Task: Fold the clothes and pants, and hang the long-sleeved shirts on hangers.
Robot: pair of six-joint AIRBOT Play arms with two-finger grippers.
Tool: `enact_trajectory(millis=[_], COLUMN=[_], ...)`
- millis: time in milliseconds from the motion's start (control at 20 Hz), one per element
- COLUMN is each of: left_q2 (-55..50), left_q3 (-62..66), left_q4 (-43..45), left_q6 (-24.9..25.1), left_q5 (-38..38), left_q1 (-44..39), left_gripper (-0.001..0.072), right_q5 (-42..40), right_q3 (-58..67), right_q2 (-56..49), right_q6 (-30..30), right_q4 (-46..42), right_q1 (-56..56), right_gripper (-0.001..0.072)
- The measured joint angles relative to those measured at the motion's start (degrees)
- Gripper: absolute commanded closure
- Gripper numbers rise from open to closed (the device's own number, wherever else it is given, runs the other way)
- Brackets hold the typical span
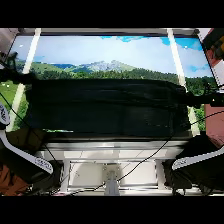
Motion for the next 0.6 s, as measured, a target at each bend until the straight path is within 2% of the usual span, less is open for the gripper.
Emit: enact_trajectory(millis=[200, 600], left_q2=[2.19, 0.96], left_q3=[0.00, -0.07], left_q4=[0.11, 0.44], left_q6=[0.83, 1.25], left_q5=[8.28, 20.76], left_q1=[-0.57, -2.62], left_gripper=[0.0689, 0.0689], right_q5=[0.02, 0.28], right_q3=[-0.02, 0.00], right_q2=[1.64, 2.36], right_q6=[0.02, 0.17], right_q4=[-2.71, -2.67], right_q1=[0.00, 0.00], right_gripper=[0.0656, 0.0656])
